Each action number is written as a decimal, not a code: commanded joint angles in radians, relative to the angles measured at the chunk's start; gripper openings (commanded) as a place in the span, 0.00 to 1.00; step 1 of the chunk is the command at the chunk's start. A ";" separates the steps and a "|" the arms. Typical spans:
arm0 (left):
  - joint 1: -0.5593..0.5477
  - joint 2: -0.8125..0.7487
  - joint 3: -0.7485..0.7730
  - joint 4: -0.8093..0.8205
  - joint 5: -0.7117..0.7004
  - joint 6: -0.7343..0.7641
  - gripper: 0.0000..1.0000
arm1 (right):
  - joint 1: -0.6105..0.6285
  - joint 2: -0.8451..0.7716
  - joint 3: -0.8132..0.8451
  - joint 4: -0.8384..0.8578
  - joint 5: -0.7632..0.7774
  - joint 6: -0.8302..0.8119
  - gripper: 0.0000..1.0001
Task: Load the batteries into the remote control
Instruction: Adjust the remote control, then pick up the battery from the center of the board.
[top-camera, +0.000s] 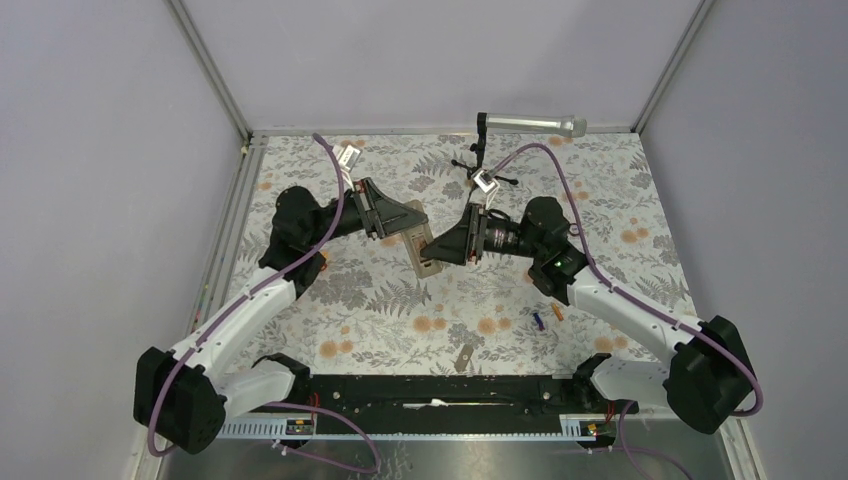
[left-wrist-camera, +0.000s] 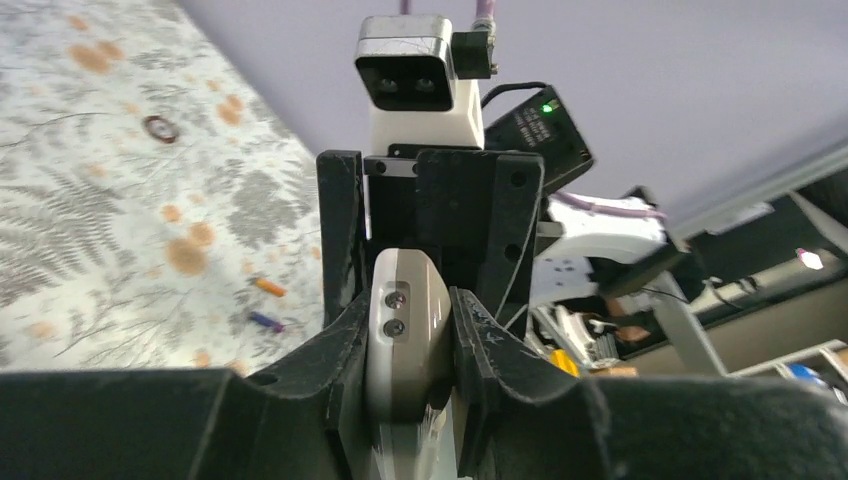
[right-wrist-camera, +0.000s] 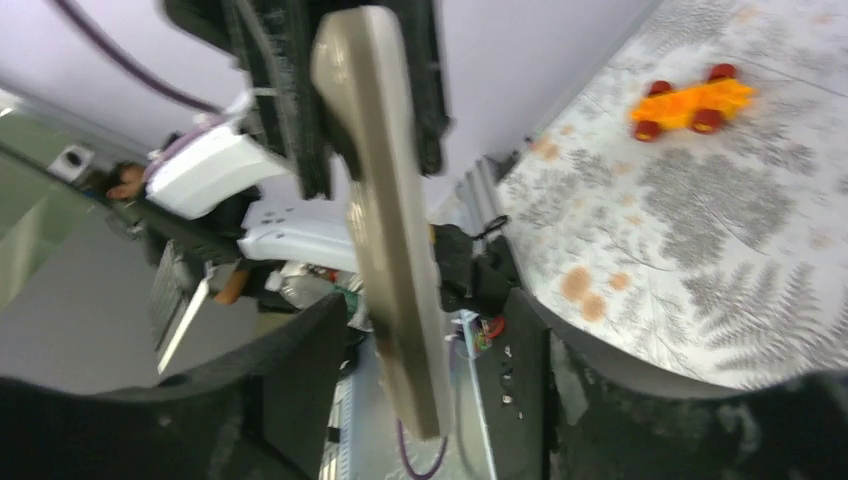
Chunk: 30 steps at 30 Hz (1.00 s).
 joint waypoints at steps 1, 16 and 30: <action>-0.004 -0.057 0.110 -0.429 -0.192 0.301 0.00 | -0.054 -0.079 0.039 -0.334 0.204 -0.132 0.74; 0.033 -0.061 0.110 -0.712 -0.400 0.515 0.00 | -0.232 -0.179 -0.018 -1.305 0.978 -0.186 0.73; 0.034 -0.022 0.042 -0.519 -0.232 0.407 0.00 | -0.265 0.008 -0.137 -1.234 0.907 -0.253 0.72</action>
